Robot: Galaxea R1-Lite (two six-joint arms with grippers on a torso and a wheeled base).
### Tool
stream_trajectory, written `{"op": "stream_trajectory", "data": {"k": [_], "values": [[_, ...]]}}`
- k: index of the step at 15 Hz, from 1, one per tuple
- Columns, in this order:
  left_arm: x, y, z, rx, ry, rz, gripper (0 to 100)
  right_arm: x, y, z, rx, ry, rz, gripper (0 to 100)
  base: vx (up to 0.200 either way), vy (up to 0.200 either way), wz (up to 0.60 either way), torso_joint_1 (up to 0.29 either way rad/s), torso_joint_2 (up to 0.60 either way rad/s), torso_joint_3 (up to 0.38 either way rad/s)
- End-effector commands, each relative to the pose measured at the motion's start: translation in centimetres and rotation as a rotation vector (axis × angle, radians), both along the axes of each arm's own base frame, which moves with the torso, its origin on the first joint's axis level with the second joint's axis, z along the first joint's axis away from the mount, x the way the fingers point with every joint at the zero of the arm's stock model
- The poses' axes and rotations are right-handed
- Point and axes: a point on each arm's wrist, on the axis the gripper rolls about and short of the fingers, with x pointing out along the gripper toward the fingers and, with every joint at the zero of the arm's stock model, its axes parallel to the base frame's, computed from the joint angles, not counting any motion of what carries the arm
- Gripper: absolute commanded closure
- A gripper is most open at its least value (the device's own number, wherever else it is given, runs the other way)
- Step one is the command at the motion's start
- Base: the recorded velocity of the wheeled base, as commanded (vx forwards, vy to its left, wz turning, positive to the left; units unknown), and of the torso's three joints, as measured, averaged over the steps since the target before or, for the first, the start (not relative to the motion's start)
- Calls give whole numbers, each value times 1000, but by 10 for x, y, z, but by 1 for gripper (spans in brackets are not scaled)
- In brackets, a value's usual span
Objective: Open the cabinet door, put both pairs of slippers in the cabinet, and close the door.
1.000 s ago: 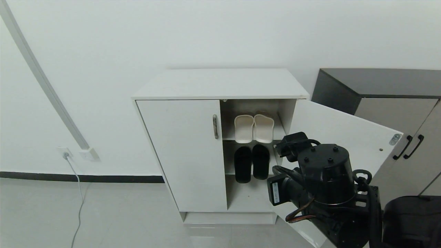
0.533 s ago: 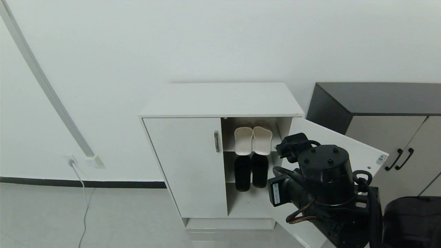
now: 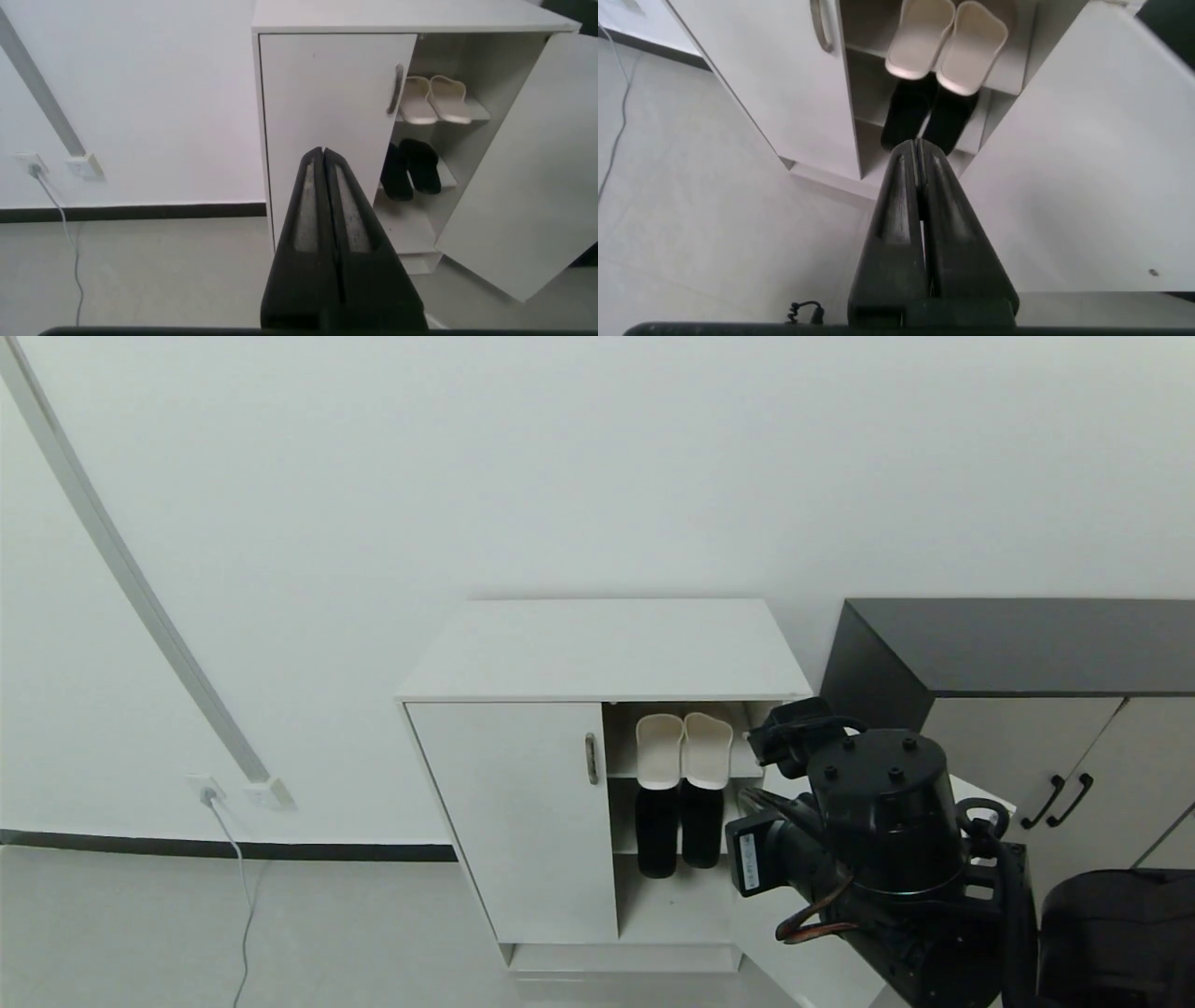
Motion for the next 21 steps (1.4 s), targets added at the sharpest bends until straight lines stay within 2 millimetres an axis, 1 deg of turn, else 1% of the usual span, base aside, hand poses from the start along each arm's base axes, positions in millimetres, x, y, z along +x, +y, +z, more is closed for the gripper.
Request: {"op": "stream_trajectory", "data": {"k": [1,6,9,15,21], "values": [[0,0,0,0,0,0,100,0,0,0,0,0,0,100,0,0,0,227,-471,-266],[0,0,0,0,2,0,100,-1,-1,0,-2,0,0,100,0,0,0,180,-394,-217],[0,0,0,0,2,0,100,3,-3,0,-4,1,-13,100,0,0,0,175,-357,-194],[0,0,0,0,0,0,100,4,-5,-2,-17,2,-15,100,0,0,0,16,-30,-19],[0,0,0,0,2,0,100,5,-6,-2,-17,1,-19,100,0,0,-600,8,-1,0]]}}
